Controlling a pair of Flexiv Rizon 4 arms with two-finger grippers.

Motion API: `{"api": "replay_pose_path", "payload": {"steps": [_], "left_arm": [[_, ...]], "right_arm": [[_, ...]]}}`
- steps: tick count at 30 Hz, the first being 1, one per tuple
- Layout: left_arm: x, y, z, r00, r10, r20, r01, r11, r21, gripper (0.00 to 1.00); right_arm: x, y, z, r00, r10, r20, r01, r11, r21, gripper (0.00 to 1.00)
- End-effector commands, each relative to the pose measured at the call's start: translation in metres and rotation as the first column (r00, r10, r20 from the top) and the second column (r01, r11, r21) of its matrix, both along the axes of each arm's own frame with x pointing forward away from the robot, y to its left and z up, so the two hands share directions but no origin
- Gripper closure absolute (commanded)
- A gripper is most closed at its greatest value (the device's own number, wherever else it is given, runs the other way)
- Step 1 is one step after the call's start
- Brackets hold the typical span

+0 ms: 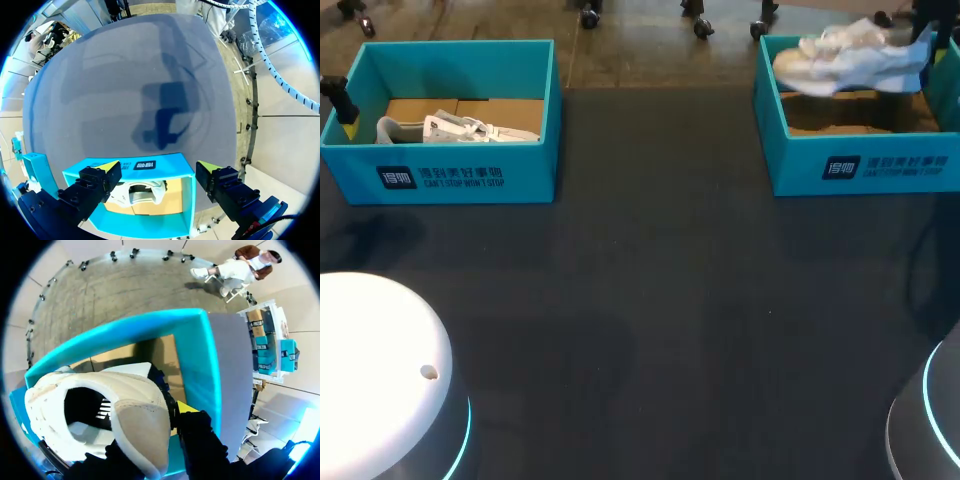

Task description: Take the shoe out of the shoebox, open the shoe tongue, remove and reinsert the insole, then place the shoe into the shoebox

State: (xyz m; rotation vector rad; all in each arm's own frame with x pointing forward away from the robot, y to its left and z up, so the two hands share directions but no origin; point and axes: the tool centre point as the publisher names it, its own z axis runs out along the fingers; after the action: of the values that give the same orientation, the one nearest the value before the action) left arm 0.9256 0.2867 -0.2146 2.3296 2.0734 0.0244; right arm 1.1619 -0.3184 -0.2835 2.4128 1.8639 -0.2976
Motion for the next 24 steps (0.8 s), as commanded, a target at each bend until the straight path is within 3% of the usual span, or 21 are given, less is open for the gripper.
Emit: {"api": "replay_pose_path", "payload": {"steps": [1, 14, 24], "left_arm": [[-0.001, 0.0, 0.0, 1.0, 0.0, 0.002, 0.0, 1.0, 0.001, 0.0], [-0.001, 0.0, 0.0, 1.0, 0.0, 0.002, 0.0, 1.0, 0.001, 0.0], [-0.001, 0.0, 0.0, 1.0, 0.0, 0.002, 0.0, 1.0, 0.001, 0.0]], "right_arm": [[-0.002, 0.001, 0.028, 1.0, -0.004, 0.002, 0.004, 1.0, -0.017, 1.0], [-0.008, -0.02, 0.041, 1.0, 0.009, 0.015, -0.008, 0.997, -0.083, 1.0], [-0.011, -0.021, 0.043, 1.0, -0.001, 0.03, 0.004, 0.997, -0.081, 1.0]]}}
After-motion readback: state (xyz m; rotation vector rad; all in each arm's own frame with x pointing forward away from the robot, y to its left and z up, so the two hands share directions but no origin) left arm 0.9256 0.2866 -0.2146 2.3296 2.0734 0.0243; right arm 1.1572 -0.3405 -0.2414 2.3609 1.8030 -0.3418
